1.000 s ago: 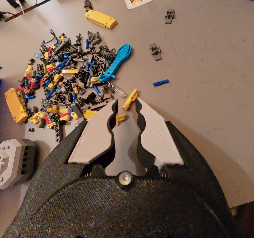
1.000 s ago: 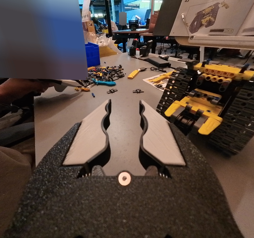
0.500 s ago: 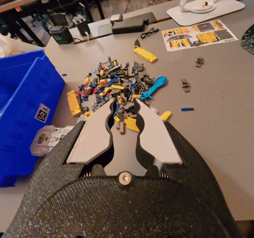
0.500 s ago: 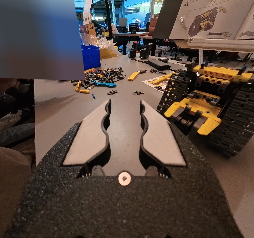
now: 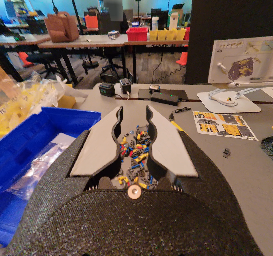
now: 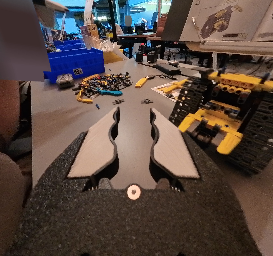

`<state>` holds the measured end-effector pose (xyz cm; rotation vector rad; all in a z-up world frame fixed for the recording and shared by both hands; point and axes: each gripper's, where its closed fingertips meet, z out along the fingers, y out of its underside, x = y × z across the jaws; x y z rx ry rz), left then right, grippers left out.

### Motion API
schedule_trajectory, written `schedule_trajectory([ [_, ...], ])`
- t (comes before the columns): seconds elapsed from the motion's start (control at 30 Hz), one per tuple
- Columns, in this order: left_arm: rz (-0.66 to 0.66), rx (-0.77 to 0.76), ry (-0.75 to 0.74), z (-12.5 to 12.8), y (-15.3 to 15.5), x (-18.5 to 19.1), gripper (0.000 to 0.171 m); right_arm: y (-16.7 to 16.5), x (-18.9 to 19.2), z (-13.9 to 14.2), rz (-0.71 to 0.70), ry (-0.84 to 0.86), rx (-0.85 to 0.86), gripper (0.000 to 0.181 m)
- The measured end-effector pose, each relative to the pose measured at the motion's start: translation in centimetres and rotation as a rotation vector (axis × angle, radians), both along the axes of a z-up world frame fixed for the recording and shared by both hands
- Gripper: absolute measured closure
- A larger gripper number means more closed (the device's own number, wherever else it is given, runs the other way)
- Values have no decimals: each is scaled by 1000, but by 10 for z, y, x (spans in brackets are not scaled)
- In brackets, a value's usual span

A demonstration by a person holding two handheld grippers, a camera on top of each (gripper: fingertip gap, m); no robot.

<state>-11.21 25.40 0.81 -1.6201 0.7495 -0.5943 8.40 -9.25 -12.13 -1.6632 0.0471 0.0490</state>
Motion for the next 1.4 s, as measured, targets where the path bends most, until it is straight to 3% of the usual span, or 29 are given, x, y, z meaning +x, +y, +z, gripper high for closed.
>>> schedule_trajectory([
  [0.1, -60, -34, 37, -17, -3, 4, 142, 15, -15, 10, 63, 25, 12, 140],
  [0.2, -100, -43, 21, -11, -9, 0, 138, 35, -33, 23, 125, -6, 19, 140],
  [0.33, -157, -40, -84, 6, -20, 1, 137, 71, -57, 46, 201, -124, 19, 140],
  [0.53, -202, -51, -20, -8, -24, 21, 135, 111, -62, 71, 173, -370, 77, 145],
  [0.67, -246, -48, -30, -9, -27, 38, 134, 109, -54, 51, 181, -300, 61, 147],
  [0.83, -286, -37, -67, -5, -28, 57, 134, 82, -46, 27, 216, -184, -33, 142],
  [1.17, -367, -35, -82, -3, -49, 84, 133, 3, -70, -67, 349, -138, -502, 142],
  [1.4, -385, -1, -68, 2, -63, 88, 132, -9, -76, -82, 356, -125, -536, 142],
])
